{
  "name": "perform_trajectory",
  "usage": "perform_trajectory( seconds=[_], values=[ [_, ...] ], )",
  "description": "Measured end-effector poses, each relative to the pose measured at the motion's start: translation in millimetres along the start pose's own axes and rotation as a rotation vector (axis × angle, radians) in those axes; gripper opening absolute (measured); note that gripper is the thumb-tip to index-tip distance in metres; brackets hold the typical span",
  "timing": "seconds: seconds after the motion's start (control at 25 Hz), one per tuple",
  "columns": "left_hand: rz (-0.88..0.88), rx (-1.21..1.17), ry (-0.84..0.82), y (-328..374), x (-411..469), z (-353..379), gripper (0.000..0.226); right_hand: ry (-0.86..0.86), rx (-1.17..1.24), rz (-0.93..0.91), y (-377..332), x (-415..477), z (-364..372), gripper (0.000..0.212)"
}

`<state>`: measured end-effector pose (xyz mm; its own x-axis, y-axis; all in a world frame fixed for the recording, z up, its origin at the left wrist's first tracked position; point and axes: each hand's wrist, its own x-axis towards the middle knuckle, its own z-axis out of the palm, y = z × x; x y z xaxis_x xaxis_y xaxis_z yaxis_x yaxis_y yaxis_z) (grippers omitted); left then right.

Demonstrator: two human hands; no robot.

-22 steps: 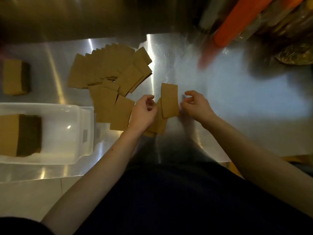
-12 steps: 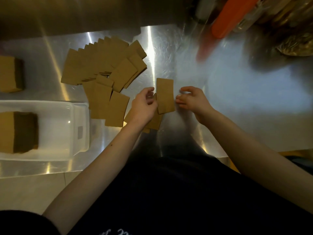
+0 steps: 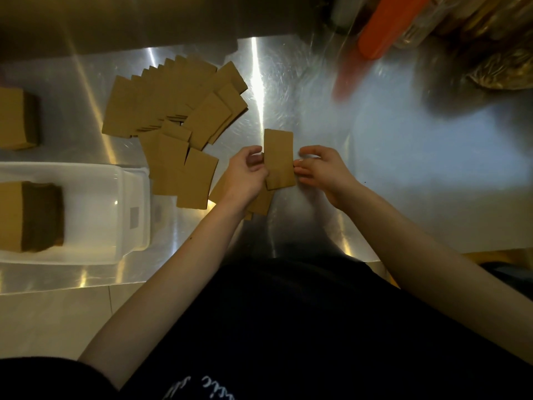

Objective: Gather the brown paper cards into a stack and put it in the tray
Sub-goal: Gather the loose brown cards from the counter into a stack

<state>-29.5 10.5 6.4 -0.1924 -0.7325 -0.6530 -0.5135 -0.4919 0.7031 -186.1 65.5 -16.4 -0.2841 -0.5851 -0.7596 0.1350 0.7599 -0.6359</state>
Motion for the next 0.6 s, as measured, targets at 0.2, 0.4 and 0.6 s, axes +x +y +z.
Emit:
perform_trajectory(
  seconds=[0.2,0.4,0.6],
  values=[
    [-0.027,-0.033,0.019,-4.9,-1.9,-0.6,0.044,-0.012,0.033,0.015,3.6,-5.8,1.3,0.036],
    [-0.029,-0.034,0.052,-16.6,-3.5,-0.6,0.032,-0.037,0.05,0.008,4.6,-12.2,2.0,0.039],
    [-0.06,-0.131,0.021,-25.8,-8.9,-3.1,0.012,-0.075,-0.034,-0.059,6.8,-20.6,5.1,0.031]
  ],
)
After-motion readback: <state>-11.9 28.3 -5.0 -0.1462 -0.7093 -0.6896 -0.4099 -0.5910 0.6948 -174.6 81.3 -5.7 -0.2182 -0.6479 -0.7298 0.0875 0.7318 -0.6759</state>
